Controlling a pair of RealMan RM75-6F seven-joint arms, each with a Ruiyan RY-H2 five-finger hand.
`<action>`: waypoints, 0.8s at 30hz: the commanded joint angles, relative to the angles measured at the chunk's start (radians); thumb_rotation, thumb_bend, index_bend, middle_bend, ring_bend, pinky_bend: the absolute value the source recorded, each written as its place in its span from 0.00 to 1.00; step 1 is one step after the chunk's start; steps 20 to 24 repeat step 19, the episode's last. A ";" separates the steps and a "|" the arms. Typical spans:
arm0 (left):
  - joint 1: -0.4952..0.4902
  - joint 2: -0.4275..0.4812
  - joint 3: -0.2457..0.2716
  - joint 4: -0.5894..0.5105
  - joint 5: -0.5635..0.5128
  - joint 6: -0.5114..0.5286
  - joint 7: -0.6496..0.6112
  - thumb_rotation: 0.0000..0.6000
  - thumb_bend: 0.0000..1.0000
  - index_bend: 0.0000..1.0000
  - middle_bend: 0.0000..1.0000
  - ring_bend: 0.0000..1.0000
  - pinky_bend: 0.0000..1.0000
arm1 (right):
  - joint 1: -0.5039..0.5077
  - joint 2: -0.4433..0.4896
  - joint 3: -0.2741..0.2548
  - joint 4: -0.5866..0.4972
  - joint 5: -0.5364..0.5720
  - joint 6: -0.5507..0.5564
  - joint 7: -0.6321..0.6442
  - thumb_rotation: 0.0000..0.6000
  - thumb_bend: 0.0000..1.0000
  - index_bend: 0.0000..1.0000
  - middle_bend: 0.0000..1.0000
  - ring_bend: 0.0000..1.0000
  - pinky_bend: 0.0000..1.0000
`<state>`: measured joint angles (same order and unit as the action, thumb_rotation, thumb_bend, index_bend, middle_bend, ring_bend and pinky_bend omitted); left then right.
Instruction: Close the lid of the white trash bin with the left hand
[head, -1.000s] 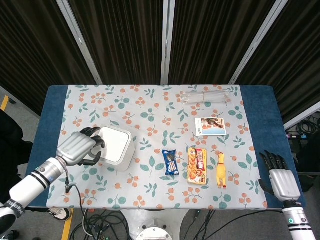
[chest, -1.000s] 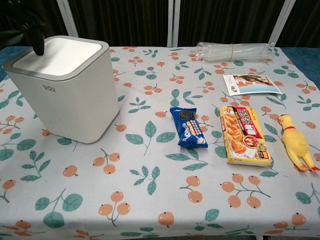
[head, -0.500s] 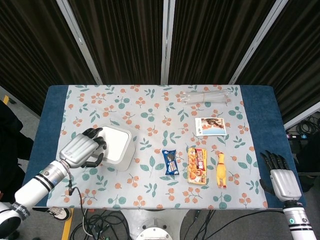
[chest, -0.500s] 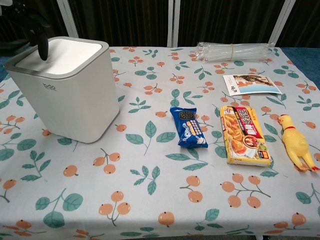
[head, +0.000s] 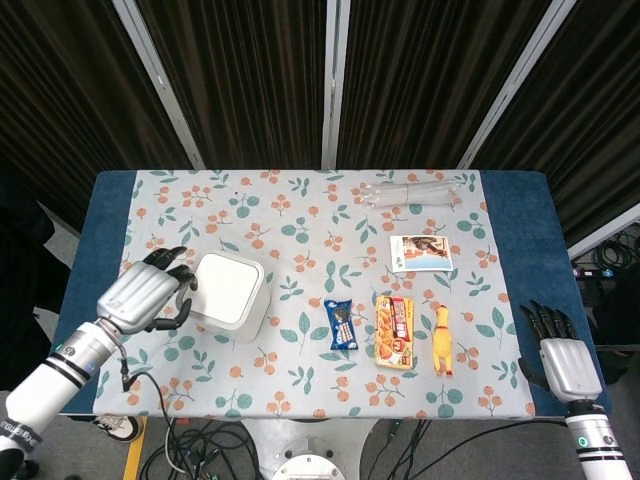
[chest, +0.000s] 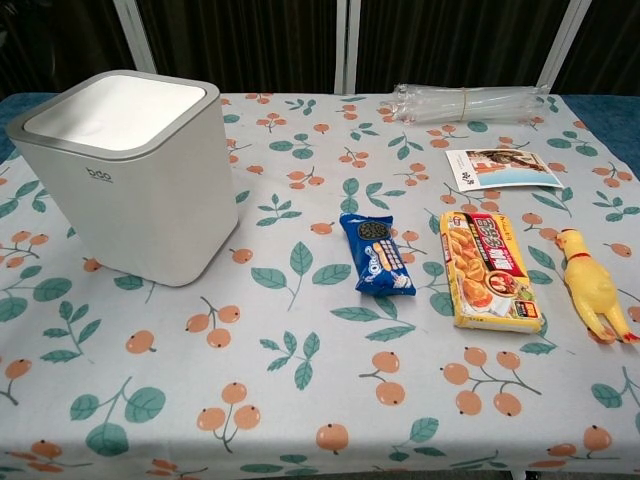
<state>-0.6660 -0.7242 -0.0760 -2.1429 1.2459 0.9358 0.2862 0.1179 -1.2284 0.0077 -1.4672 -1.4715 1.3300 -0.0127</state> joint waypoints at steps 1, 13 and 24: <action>0.065 0.033 -0.001 -0.012 0.052 0.089 -0.060 0.62 0.58 0.33 0.29 0.04 0.15 | -0.001 0.002 0.001 -0.001 0.000 0.003 0.000 1.00 0.27 0.00 0.00 0.00 0.00; 0.432 -0.310 0.086 0.393 0.285 0.622 -0.147 1.00 0.44 0.14 0.10 0.02 0.14 | -0.010 0.015 0.020 -0.017 -0.027 0.068 0.022 1.00 0.27 0.00 0.00 0.00 0.00; 0.497 -0.412 0.112 0.540 0.262 0.634 -0.180 1.00 0.29 0.07 0.06 0.00 0.13 | -0.016 0.006 0.020 -0.013 -0.048 0.099 0.014 1.00 0.27 0.00 0.00 0.00 0.00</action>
